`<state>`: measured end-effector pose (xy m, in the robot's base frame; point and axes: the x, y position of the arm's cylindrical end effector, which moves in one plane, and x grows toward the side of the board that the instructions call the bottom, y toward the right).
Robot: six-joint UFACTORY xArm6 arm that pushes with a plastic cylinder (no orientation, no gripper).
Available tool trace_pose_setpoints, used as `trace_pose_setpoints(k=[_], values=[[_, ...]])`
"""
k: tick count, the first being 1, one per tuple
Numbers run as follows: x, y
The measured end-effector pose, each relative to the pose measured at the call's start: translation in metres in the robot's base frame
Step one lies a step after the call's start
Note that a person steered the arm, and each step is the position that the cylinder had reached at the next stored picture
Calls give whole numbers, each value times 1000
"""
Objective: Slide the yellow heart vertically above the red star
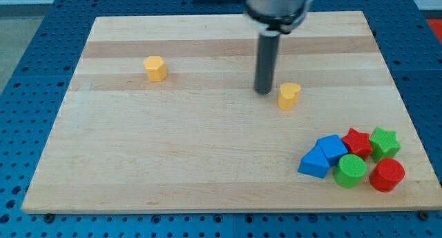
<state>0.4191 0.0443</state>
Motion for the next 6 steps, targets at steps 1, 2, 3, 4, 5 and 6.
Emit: trace_pose_setpoints(k=[1,2,3,4,5,6], values=[[18,34],[0,75],[0,108],[0,118],[-10,118],[-14,136]])
